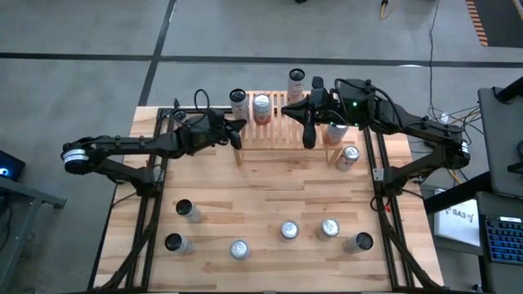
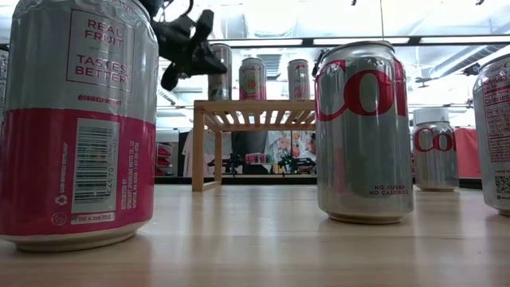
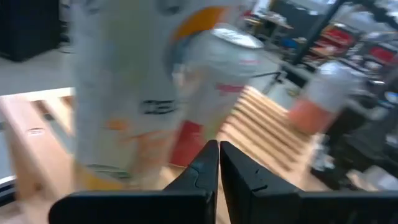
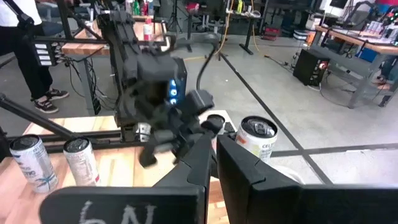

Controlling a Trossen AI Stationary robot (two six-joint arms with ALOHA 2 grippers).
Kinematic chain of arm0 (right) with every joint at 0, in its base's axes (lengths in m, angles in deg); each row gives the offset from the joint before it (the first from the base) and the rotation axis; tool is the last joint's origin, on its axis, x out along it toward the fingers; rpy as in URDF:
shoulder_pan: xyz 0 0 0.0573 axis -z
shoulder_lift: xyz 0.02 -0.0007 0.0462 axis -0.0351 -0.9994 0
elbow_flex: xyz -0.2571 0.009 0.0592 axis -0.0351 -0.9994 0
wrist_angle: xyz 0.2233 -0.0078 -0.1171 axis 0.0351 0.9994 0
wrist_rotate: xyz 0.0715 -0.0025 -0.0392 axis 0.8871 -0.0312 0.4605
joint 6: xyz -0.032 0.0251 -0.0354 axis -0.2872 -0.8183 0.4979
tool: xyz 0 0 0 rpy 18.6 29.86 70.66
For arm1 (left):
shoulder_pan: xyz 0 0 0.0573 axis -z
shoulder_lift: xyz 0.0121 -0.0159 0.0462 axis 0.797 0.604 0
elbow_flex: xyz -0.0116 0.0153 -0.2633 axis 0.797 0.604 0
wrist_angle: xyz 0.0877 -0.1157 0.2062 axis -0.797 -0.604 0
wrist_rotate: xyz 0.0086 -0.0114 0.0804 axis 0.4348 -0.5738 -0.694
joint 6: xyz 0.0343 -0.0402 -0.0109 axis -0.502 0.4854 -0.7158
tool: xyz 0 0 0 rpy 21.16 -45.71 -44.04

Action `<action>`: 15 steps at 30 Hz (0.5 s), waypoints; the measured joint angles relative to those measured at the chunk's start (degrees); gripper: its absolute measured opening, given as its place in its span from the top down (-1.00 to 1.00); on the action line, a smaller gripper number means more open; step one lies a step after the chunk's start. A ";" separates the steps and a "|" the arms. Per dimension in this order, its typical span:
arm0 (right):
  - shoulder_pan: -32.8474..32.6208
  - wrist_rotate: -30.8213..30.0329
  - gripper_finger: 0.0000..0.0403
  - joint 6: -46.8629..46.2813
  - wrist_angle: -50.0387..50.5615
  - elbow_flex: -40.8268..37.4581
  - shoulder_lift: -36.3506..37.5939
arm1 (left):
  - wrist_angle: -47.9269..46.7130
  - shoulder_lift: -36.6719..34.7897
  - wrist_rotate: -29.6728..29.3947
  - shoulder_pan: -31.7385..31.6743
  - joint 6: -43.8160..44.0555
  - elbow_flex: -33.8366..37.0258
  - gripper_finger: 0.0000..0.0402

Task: Place canned beverage on shelf
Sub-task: Put the bottom white and yellow soda can on the shelf

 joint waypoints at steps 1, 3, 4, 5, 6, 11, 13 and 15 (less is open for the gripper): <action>0.00 -0.02 0.91 0.00 0.30 0.00 0.00 | -0.72 -0.62 0.64 0.21 0.41 0.00 1.00; 0.00 -0.02 0.91 0.00 0.48 0.00 -0.01 | -3.96 -2.09 0.71 0.73 1.20 0.00 1.00; 0.00 0.00 0.91 -0.01 0.64 0.00 -0.01 | -6.20 -2.94 0.71 0.81 1.45 0.00 1.00; 0.00 0.00 0.91 -0.05 0.73 0.00 0.00 | -9.05 -4.05 0.65 0.80 2.04 0.00 1.00; 0.00 0.00 0.91 -0.05 0.93 0.00 0.00 | -12.16 -5.25 -0.03 0.79 2.84 0.00 1.00; 0.00 0.00 0.91 -0.07 1.59 0.00 -0.02 | -23.13 -10.34 -13.49 0.23 3.58 0.00 1.00; 0.00 -0.01 0.91 0.36 1.58 0.00 -0.02 | -21.66 -10.93 -18.86 -1.13 2.83 0.00 1.00; 0.00 0.00 0.91 1.42 1.58 0.00 -0.02 | -17.53 -10.73 -19.33 -3.24 1.58 0.00 1.00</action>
